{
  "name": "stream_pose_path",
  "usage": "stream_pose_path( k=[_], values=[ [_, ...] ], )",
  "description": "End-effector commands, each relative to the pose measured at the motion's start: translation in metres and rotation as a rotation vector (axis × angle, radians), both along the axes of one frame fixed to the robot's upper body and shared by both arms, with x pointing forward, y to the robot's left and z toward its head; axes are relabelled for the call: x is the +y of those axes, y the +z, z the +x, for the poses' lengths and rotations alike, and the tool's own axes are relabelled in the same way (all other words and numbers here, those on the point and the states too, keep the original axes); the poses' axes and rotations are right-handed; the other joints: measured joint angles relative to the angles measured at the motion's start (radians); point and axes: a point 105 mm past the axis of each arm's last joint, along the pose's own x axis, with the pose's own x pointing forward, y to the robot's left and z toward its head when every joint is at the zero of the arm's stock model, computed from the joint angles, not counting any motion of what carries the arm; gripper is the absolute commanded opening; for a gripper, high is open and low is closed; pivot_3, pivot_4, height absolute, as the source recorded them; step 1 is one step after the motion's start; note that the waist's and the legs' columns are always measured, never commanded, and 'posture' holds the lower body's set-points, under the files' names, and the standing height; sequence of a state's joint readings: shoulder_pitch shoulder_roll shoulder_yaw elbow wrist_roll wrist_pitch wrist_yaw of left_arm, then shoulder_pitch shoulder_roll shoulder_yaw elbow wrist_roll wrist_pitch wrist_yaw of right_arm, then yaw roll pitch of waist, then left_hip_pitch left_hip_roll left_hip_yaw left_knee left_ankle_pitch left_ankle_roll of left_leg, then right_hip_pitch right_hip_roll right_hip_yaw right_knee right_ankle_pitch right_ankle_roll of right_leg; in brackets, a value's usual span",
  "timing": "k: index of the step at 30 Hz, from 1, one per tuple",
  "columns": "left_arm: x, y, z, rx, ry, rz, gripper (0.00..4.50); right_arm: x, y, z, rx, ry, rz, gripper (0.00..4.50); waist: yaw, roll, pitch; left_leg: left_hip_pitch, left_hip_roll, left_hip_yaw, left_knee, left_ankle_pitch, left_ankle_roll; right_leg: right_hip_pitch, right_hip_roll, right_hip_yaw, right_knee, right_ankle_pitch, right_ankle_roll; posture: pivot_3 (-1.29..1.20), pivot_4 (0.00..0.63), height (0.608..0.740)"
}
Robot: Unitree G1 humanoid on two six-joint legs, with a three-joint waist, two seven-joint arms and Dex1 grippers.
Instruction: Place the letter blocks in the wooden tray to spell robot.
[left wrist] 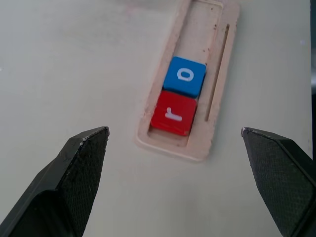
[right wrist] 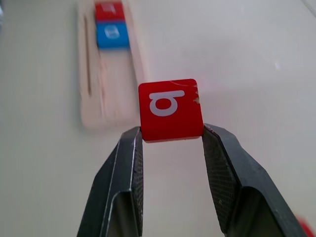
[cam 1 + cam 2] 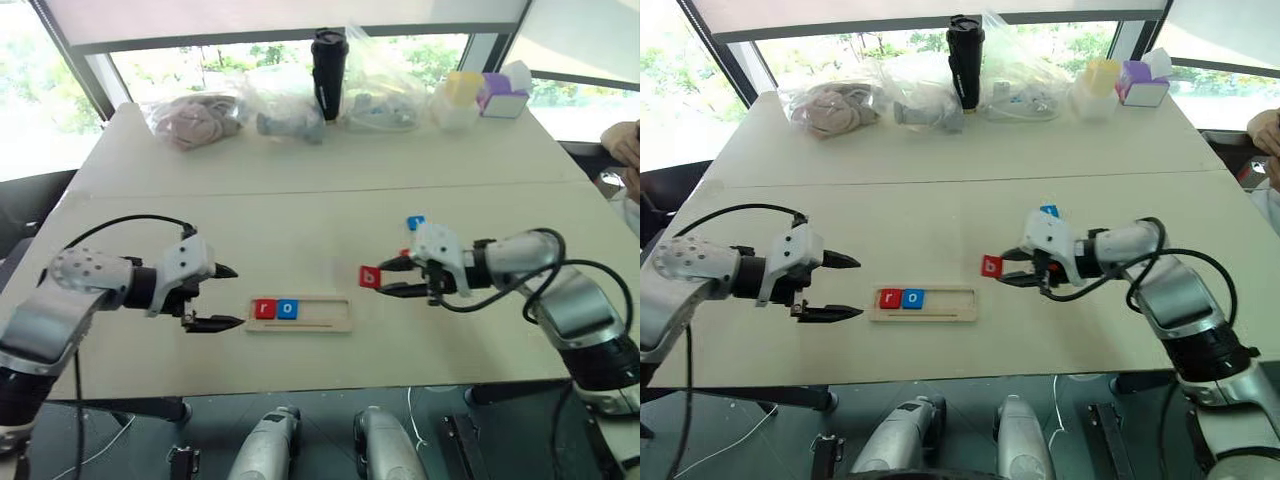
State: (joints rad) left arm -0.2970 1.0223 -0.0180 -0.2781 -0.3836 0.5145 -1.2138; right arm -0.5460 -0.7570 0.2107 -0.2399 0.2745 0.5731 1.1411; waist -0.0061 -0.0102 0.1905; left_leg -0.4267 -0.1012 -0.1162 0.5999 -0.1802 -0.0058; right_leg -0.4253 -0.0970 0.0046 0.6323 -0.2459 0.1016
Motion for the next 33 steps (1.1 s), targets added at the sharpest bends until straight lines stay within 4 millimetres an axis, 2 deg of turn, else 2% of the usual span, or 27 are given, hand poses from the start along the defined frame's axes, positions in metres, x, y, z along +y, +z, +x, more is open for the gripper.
stream_pose_path(
  k=[1, 4, 11, 16, 33],
  values=[
    [0.001, 0.013, 0.001, -0.058, -0.001, 0.004, 4.5, 0.027, 0.003, -0.004, 0.018, 0.041, 0.03, 1.14, 0.006, 0.0, 0.0, 0.0, 0.0, 0.0, 0.0, 0.0, 0.0, 0.0, 0.0, 0.0, -0.001, 0.0, 0.0, 0.0, 0.15, 0.74],
    [0.0, 0.011, 0.002, -0.067, 0.021, 0.001, 4.5, 0.042, -0.012, -0.006, 0.022, 0.084, -0.037, 1.14, 0.011, 0.0, 0.0, 0.0, -0.002, 0.001, 0.0, 0.0, 0.0, 0.0, -0.001, 0.0, -0.001, 0.001, 0.001, 0.0, 0.15, 0.74],
    [-0.007, 0.008, -0.009, -0.045, 0.037, -0.039, 4.5, 0.051, -0.034, -0.001, 0.019, 0.109, -0.145, 1.14, 0.009, 0.0, 0.0, 0.0, -0.001, 0.001, 0.0, 0.0, 0.0, 0.0, 0.0, 0.0, 0.0, 0.002, 0.003, 0.0, 0.15, 0.74],
    [-0.011, 0.005, -0.016, -0.027, 0.032, -0.047, 4.5, 0.062, -0.04, 0.0, 0.027, 0.131, -0.152, 1.14, -0.006, 0.0, 0.0, 0.0, -0.001, 0.001, 0.0, 0.0, 0.0, 0.0, 0.001, 0.0, 0.0, 0.002, 0.003, 0.0, 0.15, 0.74],
    [-0.017, 0.001, -0.016, -0.02, 0.034, -0.063, 4.5, 0.084, -0.047, 0.001, -0.007, 0.15, -0.191, 1.14, -0.008, 0.0, 0.0, 0.0, -0.001, 0.001, 0.0, 0.001, -0.001, -0.001, 0.001, 0.0, 0.001, 0.003, 0.003, 0.0, 0.15, 0.74]
  ],
)
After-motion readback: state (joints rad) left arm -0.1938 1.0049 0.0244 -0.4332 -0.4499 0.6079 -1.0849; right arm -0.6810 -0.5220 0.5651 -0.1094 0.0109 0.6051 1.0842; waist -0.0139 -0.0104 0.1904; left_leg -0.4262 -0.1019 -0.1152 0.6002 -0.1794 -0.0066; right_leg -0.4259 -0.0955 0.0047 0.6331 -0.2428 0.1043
